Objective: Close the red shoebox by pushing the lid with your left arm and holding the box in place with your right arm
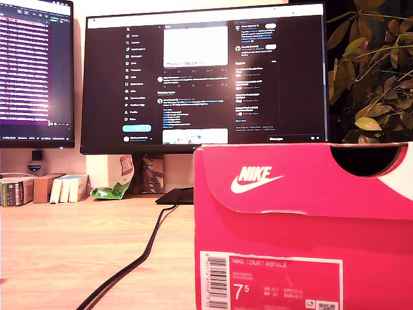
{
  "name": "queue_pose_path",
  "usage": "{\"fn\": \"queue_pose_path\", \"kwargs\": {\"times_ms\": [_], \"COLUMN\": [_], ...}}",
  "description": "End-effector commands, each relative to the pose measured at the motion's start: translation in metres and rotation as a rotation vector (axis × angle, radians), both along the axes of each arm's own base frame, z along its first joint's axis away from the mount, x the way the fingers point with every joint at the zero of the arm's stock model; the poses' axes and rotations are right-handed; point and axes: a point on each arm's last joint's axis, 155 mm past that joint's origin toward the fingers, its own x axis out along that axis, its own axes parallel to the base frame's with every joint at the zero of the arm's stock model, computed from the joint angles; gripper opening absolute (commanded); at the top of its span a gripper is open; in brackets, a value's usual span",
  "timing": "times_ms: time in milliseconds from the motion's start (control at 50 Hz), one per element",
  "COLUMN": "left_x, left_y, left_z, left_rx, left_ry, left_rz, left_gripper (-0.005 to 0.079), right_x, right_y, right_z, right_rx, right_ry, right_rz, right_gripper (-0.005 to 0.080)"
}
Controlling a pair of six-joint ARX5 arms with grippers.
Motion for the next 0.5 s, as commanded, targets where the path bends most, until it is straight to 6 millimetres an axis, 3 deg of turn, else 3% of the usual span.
{"fn": "queue_pose_path", "kwargs": {"times_ms": [0, 140, 480], "left_x": [0.004, 0.006, 0.011], "left_y": [0.001, 0.001, 0.002], "left_z": [-0.01, -0.023, -0.049], "left_rx": [-0.004, -0.027, -0.03], "left_ry": [0.01, 0.02, -0.015], "left_rz": [0.007, 0.008, 0.021], "left_gripper": [-0.0019, -0.0019, -0.0019], "right_x": [0.003, 0.006, 0.002], "right_y": [0.0, 0.0, -0.012], "right_z": [-0.014, -0.03, -0.025], "right_rx": [0.016, 0.025, 0.001], "right_ry": [0.02, 0.048, -0.027], "right_rz": [0.002, -0.002, -0.07], "right_gripper": [-0.0012, -0.0012, -0.0012]}}
